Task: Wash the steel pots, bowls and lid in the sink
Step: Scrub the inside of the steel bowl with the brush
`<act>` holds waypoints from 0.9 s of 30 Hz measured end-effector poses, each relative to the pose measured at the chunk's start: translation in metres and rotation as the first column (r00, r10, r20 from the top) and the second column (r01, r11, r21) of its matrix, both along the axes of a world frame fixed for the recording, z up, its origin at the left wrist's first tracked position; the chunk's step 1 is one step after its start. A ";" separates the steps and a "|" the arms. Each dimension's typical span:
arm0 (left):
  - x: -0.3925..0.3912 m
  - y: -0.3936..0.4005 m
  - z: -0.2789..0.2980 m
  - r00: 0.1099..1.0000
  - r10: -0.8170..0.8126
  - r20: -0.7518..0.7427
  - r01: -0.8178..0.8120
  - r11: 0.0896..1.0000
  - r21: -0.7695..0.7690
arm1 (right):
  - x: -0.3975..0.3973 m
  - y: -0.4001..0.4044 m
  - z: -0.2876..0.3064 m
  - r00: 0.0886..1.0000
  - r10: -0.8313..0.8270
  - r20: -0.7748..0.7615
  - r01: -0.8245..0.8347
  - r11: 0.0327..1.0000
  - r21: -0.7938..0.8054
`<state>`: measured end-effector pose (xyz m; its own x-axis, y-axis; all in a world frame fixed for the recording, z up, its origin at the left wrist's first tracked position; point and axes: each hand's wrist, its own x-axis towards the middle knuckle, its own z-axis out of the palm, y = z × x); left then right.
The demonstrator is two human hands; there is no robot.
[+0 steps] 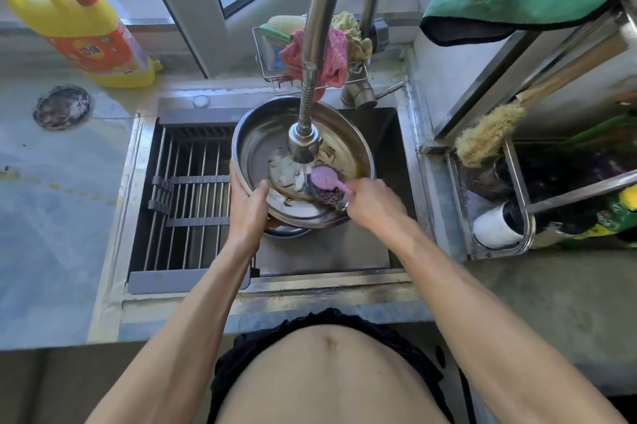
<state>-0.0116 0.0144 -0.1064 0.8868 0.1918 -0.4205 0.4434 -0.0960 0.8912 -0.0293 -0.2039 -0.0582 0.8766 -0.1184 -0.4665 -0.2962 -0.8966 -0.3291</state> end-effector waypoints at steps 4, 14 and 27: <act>0.000 0.003 -0.001 1.000 0.021 -0.014 -0.021 1.000 0.014 | 0.000 -0.001 0.003 0.994 0.110 -0.025 -0.110 0.994 -0.022; -0.012 -0.024 0.025 0.999 -0.043 0.030 0.043 0.999 0.012 | -0.009 0.013 -0.002 0.977 0.193 0.094 -0.205 0.968 0.143; -0.013 -0.024 0.038 0.999 0.003 0.045 -0.006 0.997 0.071 | -0.007 -0.005 0.002 0.959 0.279 0.048 -0.282 0.957 0.062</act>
